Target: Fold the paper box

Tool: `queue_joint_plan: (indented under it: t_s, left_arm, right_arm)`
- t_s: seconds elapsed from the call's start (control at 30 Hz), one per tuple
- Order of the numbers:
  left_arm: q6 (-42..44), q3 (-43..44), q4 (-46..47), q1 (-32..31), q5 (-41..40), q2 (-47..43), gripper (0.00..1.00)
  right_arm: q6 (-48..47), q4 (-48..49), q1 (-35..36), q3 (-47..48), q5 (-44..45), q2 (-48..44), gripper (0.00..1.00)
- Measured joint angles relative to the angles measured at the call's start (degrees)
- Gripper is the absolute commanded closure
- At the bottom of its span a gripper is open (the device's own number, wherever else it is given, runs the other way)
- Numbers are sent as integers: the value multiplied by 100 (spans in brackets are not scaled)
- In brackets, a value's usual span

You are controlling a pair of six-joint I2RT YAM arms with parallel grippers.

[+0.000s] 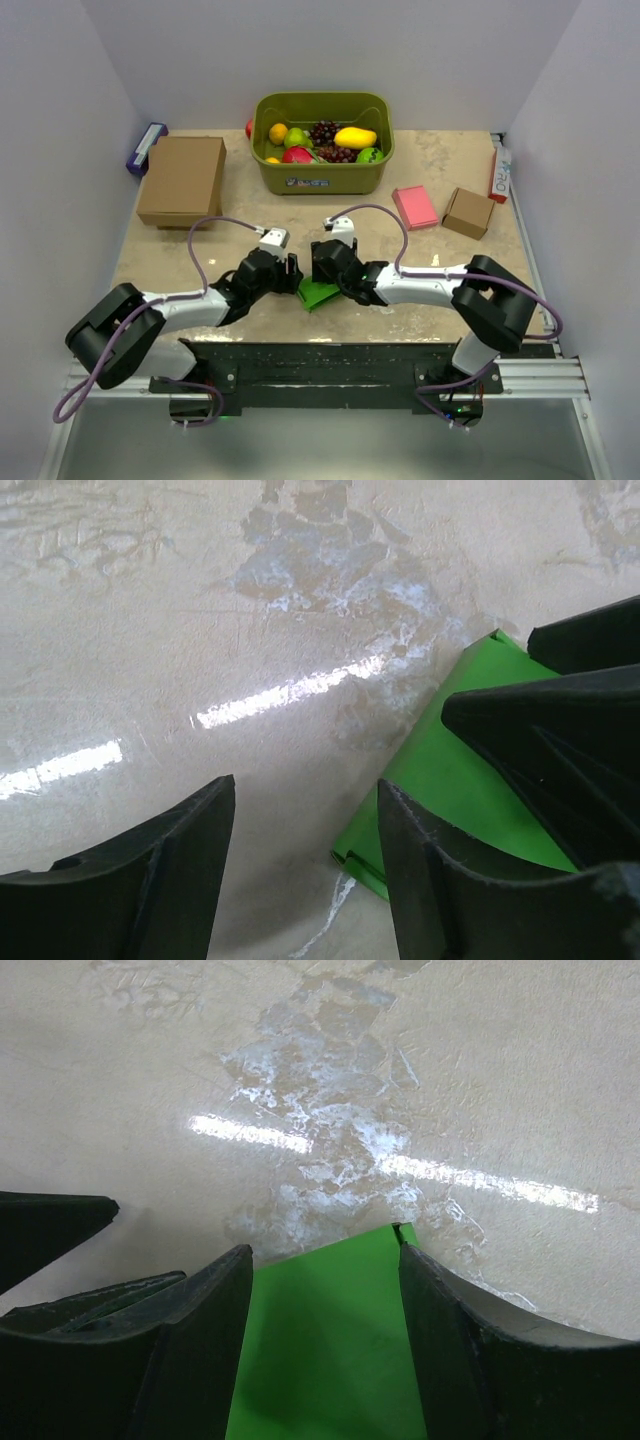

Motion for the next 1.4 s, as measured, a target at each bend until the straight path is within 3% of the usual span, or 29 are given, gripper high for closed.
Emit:
queue_joint_plan:
  t_s: [0.37,0.6,0.83,1.13,1.4]
  left_arm:
    - [-20,140,-275,-262,-52,-984,32]
    - [-212,92,-498,-807,-85,-955,32]
    - [-433,-81,-634,-1156,-393,-476,31]
    - [-507,-79,-739,-1200,-599,-485,27]
    - [-562,-74,-1257,-1200,-717,-1368,24]
  right_arm:
    - [-57,-407,74,-92,-22,-1255,34]
    - [-22,-656,162,-498,-278,-1585,43]
    - [216,-734,184,-1019,-555,-1320,45]
    - [350,-761,184,-1104,-555,-1261,38]
    - [164,-1307,107,-901,-667,-1687,32]
